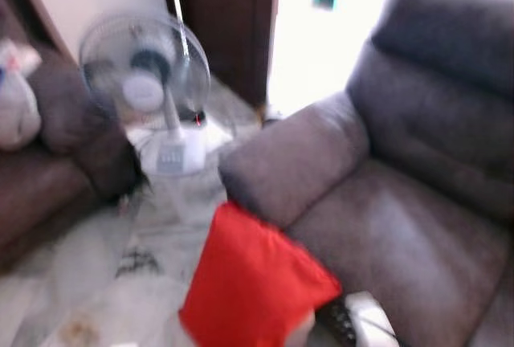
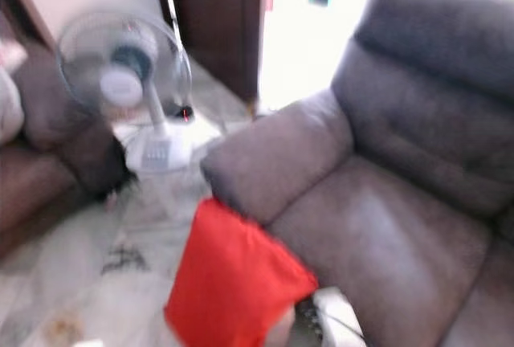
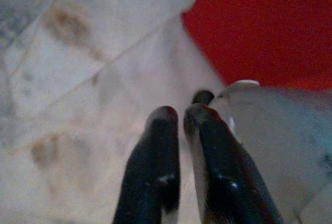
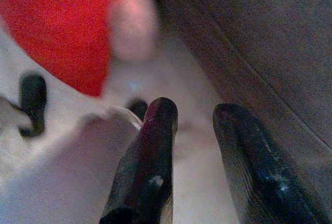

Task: Move the pillow to the sofa from floor

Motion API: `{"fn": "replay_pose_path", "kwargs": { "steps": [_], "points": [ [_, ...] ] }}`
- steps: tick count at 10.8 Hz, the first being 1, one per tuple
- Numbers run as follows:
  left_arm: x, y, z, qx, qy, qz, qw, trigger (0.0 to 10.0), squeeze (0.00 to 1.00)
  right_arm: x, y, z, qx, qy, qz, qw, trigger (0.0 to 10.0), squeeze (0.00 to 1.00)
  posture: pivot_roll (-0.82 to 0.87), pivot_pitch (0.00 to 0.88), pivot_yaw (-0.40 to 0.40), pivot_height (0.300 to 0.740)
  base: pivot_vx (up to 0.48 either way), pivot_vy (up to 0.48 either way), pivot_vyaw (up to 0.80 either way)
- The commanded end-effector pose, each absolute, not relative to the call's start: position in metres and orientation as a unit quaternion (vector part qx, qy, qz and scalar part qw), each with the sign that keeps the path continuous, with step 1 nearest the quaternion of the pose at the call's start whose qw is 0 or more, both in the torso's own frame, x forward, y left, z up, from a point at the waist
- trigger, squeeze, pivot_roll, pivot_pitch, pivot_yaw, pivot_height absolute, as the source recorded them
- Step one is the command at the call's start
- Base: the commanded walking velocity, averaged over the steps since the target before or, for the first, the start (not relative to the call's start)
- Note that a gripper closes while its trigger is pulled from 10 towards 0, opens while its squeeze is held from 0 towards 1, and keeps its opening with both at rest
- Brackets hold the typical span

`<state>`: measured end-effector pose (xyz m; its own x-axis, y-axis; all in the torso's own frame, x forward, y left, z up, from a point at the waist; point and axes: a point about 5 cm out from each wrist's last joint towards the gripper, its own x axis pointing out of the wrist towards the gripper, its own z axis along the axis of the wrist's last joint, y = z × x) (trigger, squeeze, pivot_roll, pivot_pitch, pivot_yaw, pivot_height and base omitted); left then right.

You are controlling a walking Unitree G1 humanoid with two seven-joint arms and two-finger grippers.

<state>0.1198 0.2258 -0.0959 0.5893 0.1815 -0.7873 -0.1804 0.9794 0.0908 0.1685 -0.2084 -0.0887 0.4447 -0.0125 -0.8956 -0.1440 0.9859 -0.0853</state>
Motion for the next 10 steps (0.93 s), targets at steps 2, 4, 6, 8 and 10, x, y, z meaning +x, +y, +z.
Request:
{"fn": "replay_pose_path", "kwargs": {
  "steps": [2,4,6,8,10],
  "points": [
    [0.103,0.231,-0.1,0.0,0.466,0.112,0.877,10.0,0.0,0.178,-0.178,-0.089,-0.06,0.511,0.062,0.855,10.0,0.0,0.13,0.143,-0.047,0.723,0.257,0.0,0.0],
    [0.104,0.231,-0.1,-0.001,0.461,0.112,0.88,10.0,0.0,0.179,-0.164,-0.089,-0.043,0.504,0.066,0.86,10.0,0.0,0.13,0.143,-0.047,0.723,0.0,0.0,0.0],
    [0.103,0.23,-0.1,-0.004,0.461,0.114,0.88,10.0,0.0,0.181,-0.16,-0.089,-0.049,0.502,0.074,0.86,10.0,0.0,0.12,0.144,-0.047,0.723,0.0,0.0,0.0],
    [0.103,0.23,-0.1,-0.004,0.462,0.114,0.88,10.0,0.0,0.182,-0.165,-0.088,-0.067,0.501,0.084,0.859,10.0,0.0,0.12,0.143,-0.047,0.723,0.0,0.0,0.25],
    [0.102,0.23,-0.1,-0.002,0.463,0.114,0.879,10.0,0.0,0.179,-0.184,-0.087,-0.068,0.502,0.074,0.859,10.0,0.0,0.12,0.142,-0.046,0.723,0.0,0.0,0.8]
  ]
}}
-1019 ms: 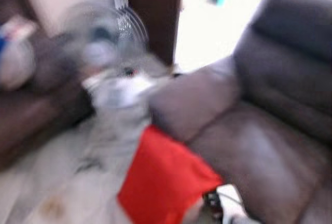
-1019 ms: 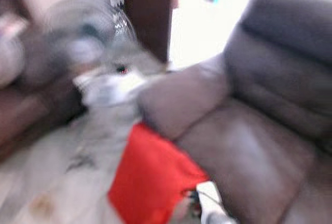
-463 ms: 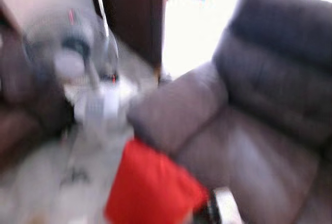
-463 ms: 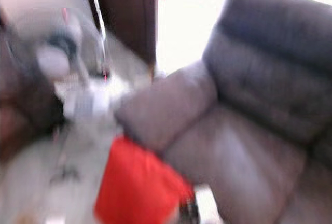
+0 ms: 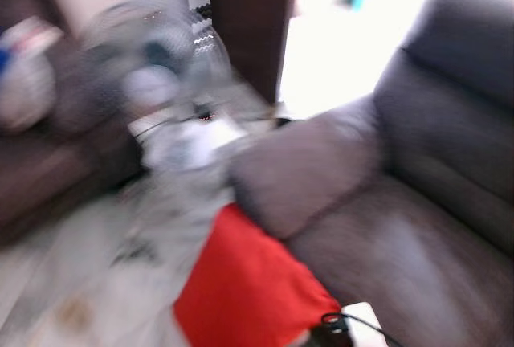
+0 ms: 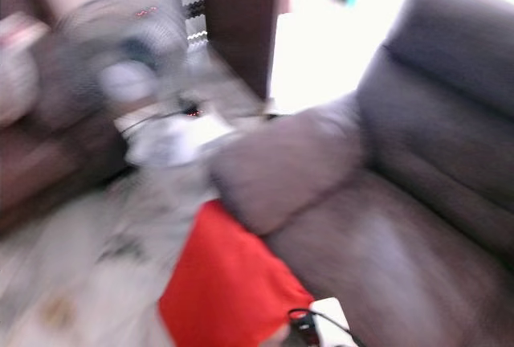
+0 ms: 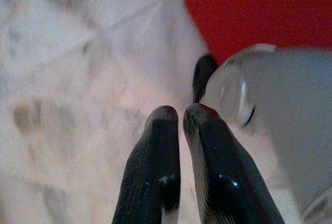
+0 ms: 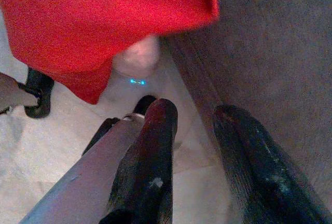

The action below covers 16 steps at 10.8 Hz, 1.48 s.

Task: Move the pillow to the sofa from floor

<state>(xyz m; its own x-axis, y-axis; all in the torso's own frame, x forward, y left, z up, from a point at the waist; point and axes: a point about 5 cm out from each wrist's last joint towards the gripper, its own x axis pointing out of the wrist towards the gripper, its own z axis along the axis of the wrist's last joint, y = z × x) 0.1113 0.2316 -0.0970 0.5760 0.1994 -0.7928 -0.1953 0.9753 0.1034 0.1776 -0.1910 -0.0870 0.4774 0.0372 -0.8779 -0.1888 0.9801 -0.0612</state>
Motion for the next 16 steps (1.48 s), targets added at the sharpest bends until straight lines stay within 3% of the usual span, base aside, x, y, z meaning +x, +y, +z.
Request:
{"fn": "replay_pose_path", "kwargs": {
  "steps": [1,4,8,10,12,14,15,16],
  "points": [
    [0.102,0.23,-0.1,-0.001,0.463,0.114,0.879,10.0,0.0,0.178,-0.186,-0.087,-0.066,0.502,0.071,0.859,10.0,0.0,0.12,0.136,-0.045,0.723,0.0,0.0,0.8],
    [0.101,0.23,-0.101,0.0,0.464,0.112,0.879,10.0,0.0,0.175,-0.189,-0.089,-0.053,0.507,0.065,0.858,10.0,0.0,0.13,0.114,-0.045,0.723,0.0,0.0,0.14],
    [0.101,0.229,-0.101,0.0,0.46,0.112,0.881,10.0,0.0,0.187,-0.157,-0.085,-0.039,0.48,0.073,0.873,10.0,0.0,0.13,0.119,-0.048,0.723,0.0,0.0,0.0],
    [0.105,0.231,-0.096,0.021,0.429,0.12,0.895,10.0,0.0,0.197,-0.154,-0.08,-0.03,0.448,0.063,0.891,10.0,0.0,0.13,0.124,-0.048,0.723,0.0,0.0,0.0],
    [0.107,0.231,-0.092,0.015,0.397,0.127,0.909,10.0,0.0,0.212,-0.185,-0.068,-0.034,0.416,0.054,0.907,10.0,0.0,0.13,0.123,-0.043,0.723,0.0,0.0,0.0],
    [0.111,0.229,-0.091,0.041,0.39,0.081,0.917,10.0,0.0,0.23,-0.198,-0.054,-0.032,0.379,0.034,0.924,10.0,0.0,0.14,0.123,-0.041,0.723,0.0,0.0,0.0],
    [0.149,0.235,-0.065,0.057,0.294,0.03,0.954,10.0,0.0,0.246,-0.199,-0.042,-0.031,0.346,0.029,0.937,10.0,0.0,0.15,0.129,-0.042,0.723,0.0,0.0,0.0],
    [0.169,0.237,-0.043,0.098,0.238,-0.054,0.965,10.0,0.0,0.259,-0.2,-0.032,-0.031,0.322,0.027,0.946,10.0,0.0,0.15,0.13,-0.043,0.723,0.0,0.0,0.0]
  ]
}}
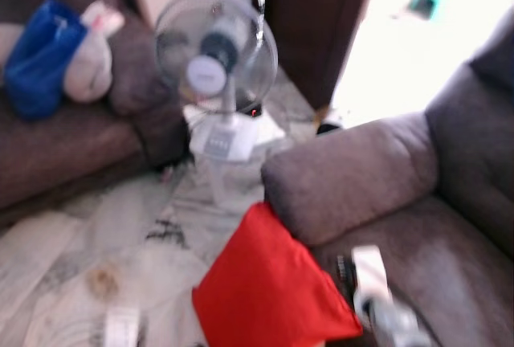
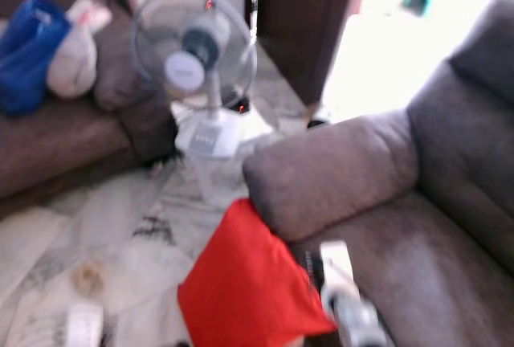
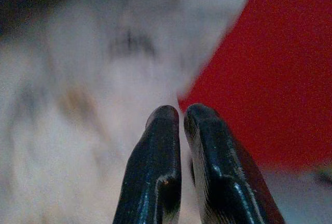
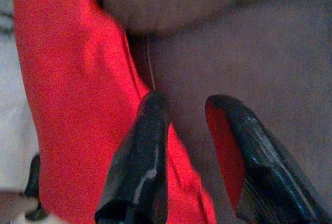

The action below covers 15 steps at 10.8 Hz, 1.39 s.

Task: Move the pillow to the sofa from floor

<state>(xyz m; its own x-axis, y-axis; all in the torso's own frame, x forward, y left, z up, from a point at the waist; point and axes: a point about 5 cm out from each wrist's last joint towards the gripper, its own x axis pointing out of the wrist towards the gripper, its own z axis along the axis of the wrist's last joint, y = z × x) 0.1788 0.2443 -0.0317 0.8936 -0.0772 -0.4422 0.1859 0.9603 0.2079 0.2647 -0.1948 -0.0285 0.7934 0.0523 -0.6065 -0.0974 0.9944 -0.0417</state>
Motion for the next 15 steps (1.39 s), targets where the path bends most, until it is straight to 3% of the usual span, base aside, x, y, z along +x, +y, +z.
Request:
{"fn": "replay_pose_path", "kwargs": {
  "steps": [1,2,3,4,5,6,7,10,11,13,15],
  "points": [
    [0.172,0.241,-0.015,0.184,0.223,-0.167,0.942,10.0,0.0,0.271,-0.199,-0.021,-0.03,0.299,0.034,0.953,10.0,0.0,0.16,0.128,-0.044,0.723,0.0,0.0,0.0],
    [0.177,0.244,0.005,0.231,0.191,-0.195,0.934,10.0,0.0,0.276,-0.198,-0.018,-0.033,0.293,0.036,0.955,10.0,0.0,0.17,0.129,-0.044,0.723,0.0,0.0,0.0],
    [0.209,0.274,0.069,0.286,0.105,-0.117,0.945,10.0,0.0,0.281,-0.195,-0.013,-0.023,0.275,0.03,0.961,10.0,0.0,0.17,0.131,-0.044,0.723,0.0,0.0,0.0],
    [0.229,0.28,0.091,0.271,0.031,-0.045,0.961,10.0,0.0,0.286,-0.192,-0.008,-0.018,0.261,0.03,0.965,10.0,0.0,0.18,0.134,-0.043,0.723,0.0,0.0,0.0],
    [0.253,0.279,0.115,0.215,-0.072,0.063,0.972,10.0,0.0,0.294,-0.189,0.0,-0.014,0.236,0.03,0.971,10.0,0.0,0.18,0.137,-0.044,0.723,0.0,0.0,0.0],
    [0.274,0.264,0.116,0.081,-0.101,0.124,0.984,10.0,0.0,0.305,-0.184,0.013,-0.007,0.197,0.032,0.98,10.0,0.0,0.17,0.139,-0.037,0.723,0.0,0.0,0.0],
    [0.281,0.244,0.107,0.115,-0.073,0.084,0.987,10.0,0.0,0.31,-0.182,0.02,0.001,0.175,0.027,0.984,10.0,0.0,0.16,0.141,-0.034,0.723,0.0,0.0,0.0],
    [0.285,0.199,0.082,0.075,-0.034,0.048,0.996,10.0,0.0,0.317,-0.179,0.034,0.015,0.116,0.004,0.993,10.0,0.0,0.15,0.15,-0.025,0.723,0.0,0.0,0.0],
    [0.283,0.198,0.08,0.075,-0.027,0.04,0.996,10.0,0.0,0.317,-0.18,0.034,0.014,0.112,0.001,0.994,10.0,0.0,0.15,0.15,-0.025,0.723,0.0,0.0,0.0],
    [0.267,0.19,0.066,0.167,-0.002,-0.03,0.986,10.0,0.0,0.309,-0.18,0.029,0.007,0.106,-0.002,0.994,10.0,0.0,0.16,0.156,-0.023,0.723,0.0,0.0,0.0],
    [0.264,0.198,0.066,0.147,-0.007,0.009,0.989,10.0,0.0,0.308,-0.179,0.028,-0.004,0.105,-0.001,0.994,10.0,0.0,0.16,0.156,-0.023,0.723,0.0,0.0,0.0]
  ]
}}
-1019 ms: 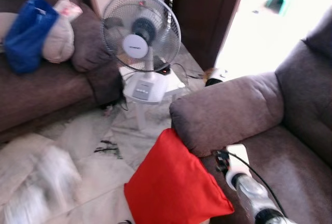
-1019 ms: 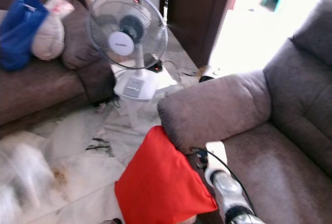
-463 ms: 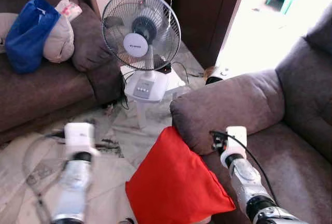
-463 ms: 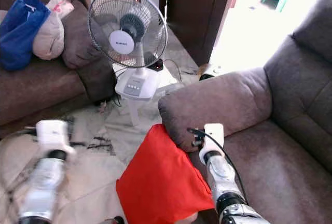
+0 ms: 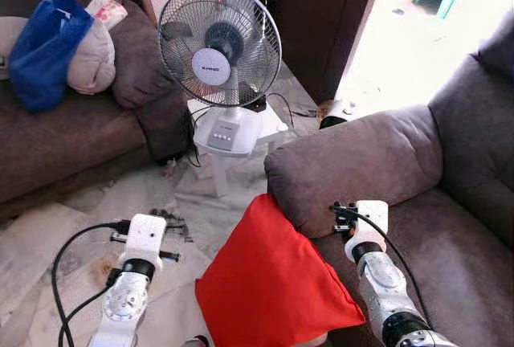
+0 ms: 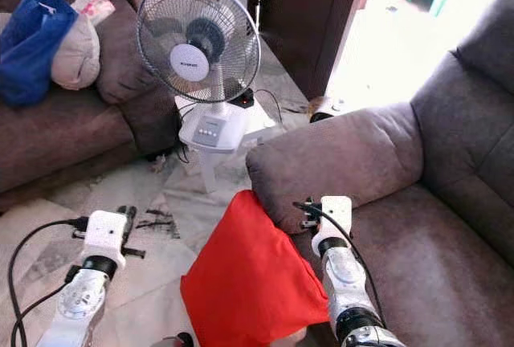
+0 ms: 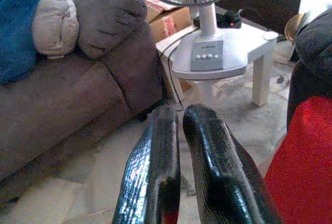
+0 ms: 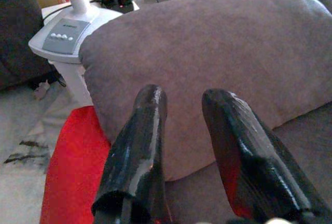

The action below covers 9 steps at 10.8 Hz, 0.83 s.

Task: Move the pillow to the sofa from floor

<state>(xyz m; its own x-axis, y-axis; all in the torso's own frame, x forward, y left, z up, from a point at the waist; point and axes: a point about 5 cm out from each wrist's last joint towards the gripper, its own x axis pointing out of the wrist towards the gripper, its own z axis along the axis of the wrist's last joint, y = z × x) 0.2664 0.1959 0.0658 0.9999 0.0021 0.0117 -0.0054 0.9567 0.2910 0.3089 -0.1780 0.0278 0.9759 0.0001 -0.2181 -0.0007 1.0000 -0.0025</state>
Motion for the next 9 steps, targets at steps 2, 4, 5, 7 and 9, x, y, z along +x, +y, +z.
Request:
{"fn": "replay_pose_path", "kwargs": {
  "steps": [2,4,5,7,9],
  "points": [
    [0.26,0.186,0.062,0.159,-0.008,-0.011,0.987,10.0,0.0,0.311,-0.176,0.032,-0.005,0.095,0.005,0.995,10.0,0.0,0.16,0.161,-0.025,0.723,0.0,0.0,0.0],
    [0.258,0.183,0.068,0.165,-0.038,0.009,0.986,10.0,0.0,0.309,-0.172,0.03,-0.012,0.097,0.013,0.995,10.0,0.0,0.16,0.166,-0.028,0.723,0.0,0.0,0.0],
    [0.257,0.186,0.07,0.16,-0.043,0.028,0.986,10.0,0.0,0.308,-0.17,0.029,-0.013,0.099,0.016,0.995,10.0,0.0,0.16,0.167,-0.026,0.723,0.0,0.0,0.0],
    [0.255,0.192,0.071,0.152,-0.048,0.053,0.986,10.0,0.0,0.306,-0.167,0.026,-0.012,0.104,0.031,0.994,10.0,0.0,0.15,0.153,-0.025,0.723,0.0,0.0,0.0],
    [0.255,0.191,0.07,0.15,-0.046,0.05,0.986,10.0,0.0,0.307,-0.167,0.025,-0.011,0.118,0.032,0.992,10.0,0.0,0.15,0.137,-0.022,0.723,0.0,0.0,0.0]
  ]
}}
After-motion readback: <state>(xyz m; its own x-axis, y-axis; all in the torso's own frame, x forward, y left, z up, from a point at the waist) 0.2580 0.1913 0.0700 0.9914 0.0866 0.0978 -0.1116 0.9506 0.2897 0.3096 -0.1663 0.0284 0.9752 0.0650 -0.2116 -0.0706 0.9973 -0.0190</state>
